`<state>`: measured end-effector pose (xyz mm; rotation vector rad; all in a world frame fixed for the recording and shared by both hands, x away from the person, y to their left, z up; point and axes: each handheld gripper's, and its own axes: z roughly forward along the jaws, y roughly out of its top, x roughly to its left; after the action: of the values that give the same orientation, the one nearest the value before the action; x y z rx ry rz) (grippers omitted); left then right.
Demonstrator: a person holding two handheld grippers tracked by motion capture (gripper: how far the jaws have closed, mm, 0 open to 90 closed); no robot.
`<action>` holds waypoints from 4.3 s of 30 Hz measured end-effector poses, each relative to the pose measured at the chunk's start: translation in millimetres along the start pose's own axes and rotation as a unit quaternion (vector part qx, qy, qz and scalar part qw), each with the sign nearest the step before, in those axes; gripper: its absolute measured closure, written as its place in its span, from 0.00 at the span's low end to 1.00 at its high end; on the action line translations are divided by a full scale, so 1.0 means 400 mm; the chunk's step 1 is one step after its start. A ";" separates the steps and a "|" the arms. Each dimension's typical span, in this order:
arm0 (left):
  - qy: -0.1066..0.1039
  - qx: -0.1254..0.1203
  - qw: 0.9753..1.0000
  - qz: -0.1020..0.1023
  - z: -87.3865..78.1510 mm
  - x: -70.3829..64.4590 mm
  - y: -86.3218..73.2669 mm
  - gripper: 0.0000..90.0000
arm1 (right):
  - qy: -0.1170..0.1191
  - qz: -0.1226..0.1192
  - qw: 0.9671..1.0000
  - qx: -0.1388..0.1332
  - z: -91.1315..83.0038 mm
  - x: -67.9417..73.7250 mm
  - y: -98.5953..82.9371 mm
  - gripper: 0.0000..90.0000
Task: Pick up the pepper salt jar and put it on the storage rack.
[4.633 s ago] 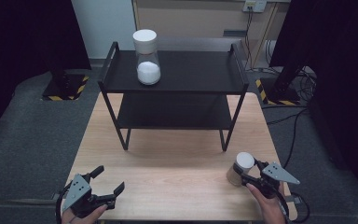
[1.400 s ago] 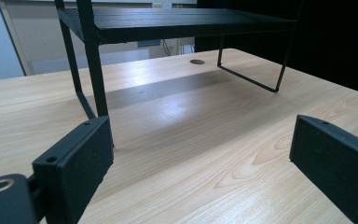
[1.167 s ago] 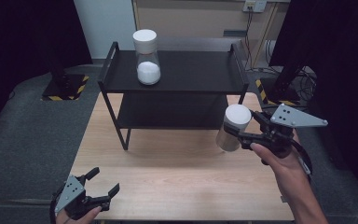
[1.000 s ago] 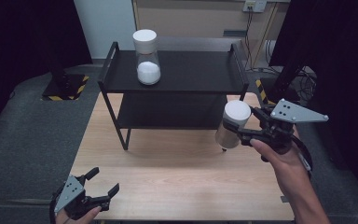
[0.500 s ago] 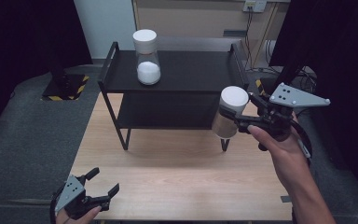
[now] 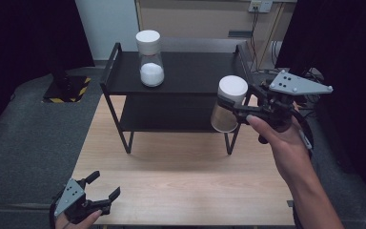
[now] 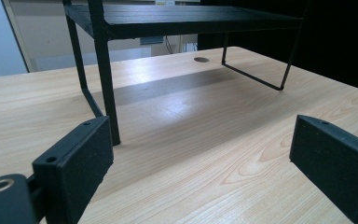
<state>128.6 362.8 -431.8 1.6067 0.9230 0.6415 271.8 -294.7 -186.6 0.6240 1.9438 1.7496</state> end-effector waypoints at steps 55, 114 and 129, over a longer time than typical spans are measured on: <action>0.000 0.021 1.000 0.015 0.001 0.023 0.002 0.05 | -0.045 0.000 0.999 -0.006 0.161 -0.067 0.118 0.38; 0.004 0.027 1.000 0.011 0.007 0.035 -0.008 0.04 | -0.071 0.042 0.996 0.020 0.264 -0.138 0.098 0.29; -0.001 0.028 1.000 0.013 0.010 0.030 -0.004 0.04 | -0.095 0.016 0.995 0.028 0.175 -0.068 0.103 0.07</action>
<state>138.1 370.6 -434.9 1.6708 0.9258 0.6375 337.1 -252.0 -151.4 0.8136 1.8667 1.5952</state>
